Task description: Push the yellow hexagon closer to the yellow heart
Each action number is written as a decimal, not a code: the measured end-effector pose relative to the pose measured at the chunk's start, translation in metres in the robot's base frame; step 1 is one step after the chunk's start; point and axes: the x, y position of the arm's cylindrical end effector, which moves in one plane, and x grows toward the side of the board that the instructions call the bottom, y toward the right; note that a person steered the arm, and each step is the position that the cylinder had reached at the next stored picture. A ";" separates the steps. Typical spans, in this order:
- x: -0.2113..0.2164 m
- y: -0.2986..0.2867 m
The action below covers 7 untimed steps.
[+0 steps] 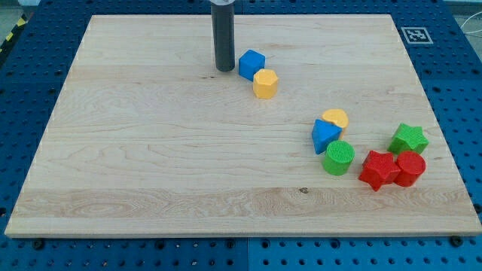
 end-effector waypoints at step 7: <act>0.029 0.073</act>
